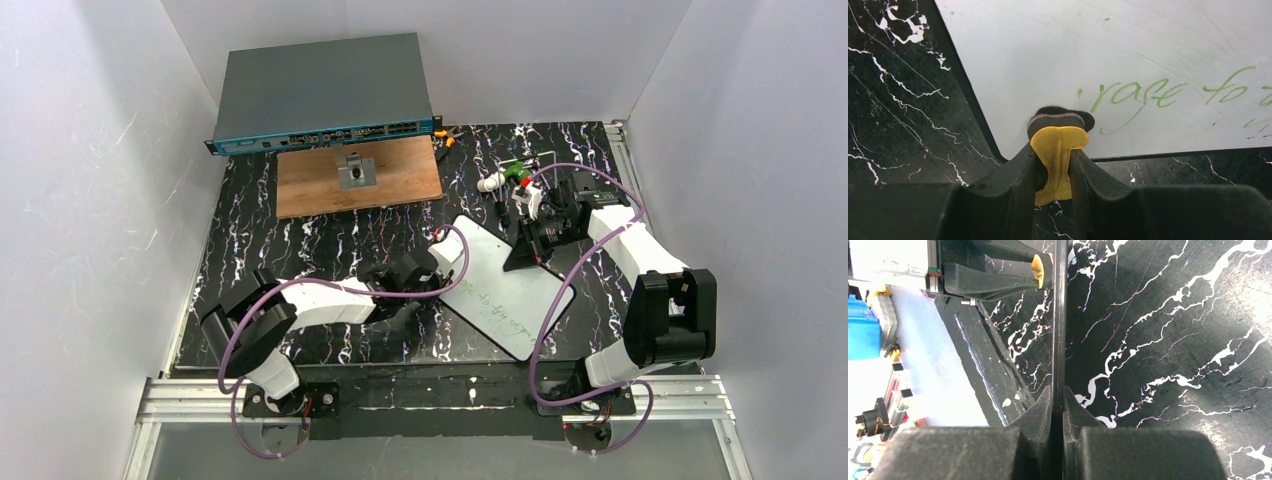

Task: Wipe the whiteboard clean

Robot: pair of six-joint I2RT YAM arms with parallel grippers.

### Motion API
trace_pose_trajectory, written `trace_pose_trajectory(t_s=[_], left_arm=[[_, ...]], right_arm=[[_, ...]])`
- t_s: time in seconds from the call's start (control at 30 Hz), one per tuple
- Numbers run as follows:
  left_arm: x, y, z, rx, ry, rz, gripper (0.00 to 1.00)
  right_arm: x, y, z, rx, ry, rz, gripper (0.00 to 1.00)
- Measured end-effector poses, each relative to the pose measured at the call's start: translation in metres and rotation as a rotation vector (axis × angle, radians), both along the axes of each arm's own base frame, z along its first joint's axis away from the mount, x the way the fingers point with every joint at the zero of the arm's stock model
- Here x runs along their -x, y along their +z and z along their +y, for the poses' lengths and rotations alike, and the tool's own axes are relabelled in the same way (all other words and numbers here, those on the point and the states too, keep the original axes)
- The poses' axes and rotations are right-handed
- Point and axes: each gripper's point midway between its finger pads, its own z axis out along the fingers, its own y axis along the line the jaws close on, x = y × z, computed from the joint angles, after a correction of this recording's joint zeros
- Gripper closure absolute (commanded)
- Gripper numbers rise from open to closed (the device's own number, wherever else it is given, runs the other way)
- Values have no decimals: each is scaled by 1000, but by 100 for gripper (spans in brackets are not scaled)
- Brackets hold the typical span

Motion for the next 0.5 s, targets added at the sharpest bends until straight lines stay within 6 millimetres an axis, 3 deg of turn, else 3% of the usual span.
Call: trace_pose_trajectory(t_s=[0.3, 0.5], left_arm=[[0, 1, 2, -38, 16, -2, 100], [-14, 29, -10, -28, 31, -15, 100]], right_arm=[[0, 0, 0, -3, 2, -2, 99], [0, 1, 1, -7, 6, -5, 99]])
